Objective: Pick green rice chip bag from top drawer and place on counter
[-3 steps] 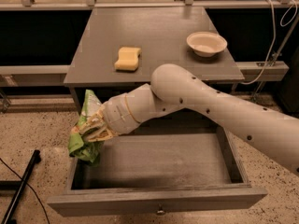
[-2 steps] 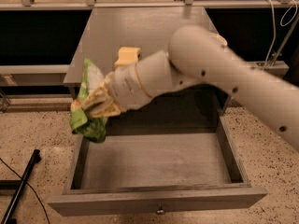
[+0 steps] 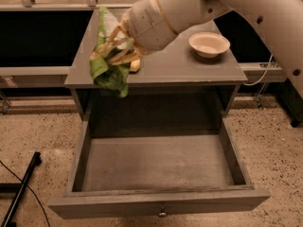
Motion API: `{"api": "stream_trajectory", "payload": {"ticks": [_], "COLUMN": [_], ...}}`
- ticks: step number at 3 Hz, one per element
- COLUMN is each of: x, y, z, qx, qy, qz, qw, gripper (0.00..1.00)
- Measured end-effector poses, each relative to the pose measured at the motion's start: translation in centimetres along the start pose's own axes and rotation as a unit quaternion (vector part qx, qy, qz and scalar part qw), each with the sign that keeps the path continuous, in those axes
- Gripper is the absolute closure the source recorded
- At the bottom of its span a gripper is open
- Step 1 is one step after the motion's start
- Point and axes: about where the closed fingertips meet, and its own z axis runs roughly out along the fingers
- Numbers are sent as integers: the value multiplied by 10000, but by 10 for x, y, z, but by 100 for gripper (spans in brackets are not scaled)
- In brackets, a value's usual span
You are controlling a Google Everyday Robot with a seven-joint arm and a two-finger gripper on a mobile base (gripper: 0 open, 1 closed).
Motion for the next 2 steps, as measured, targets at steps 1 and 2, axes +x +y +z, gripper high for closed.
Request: {"api": "stream_trajectory", "payload": {"ticks": [1,2], "x": [65,123], "y": [-4,-1], "z": [-28,-50], "qx": [-13,207], "qy": [384,771], "qz": [440,807], "qw": [9983,9935], "gripper": [100,100]}}
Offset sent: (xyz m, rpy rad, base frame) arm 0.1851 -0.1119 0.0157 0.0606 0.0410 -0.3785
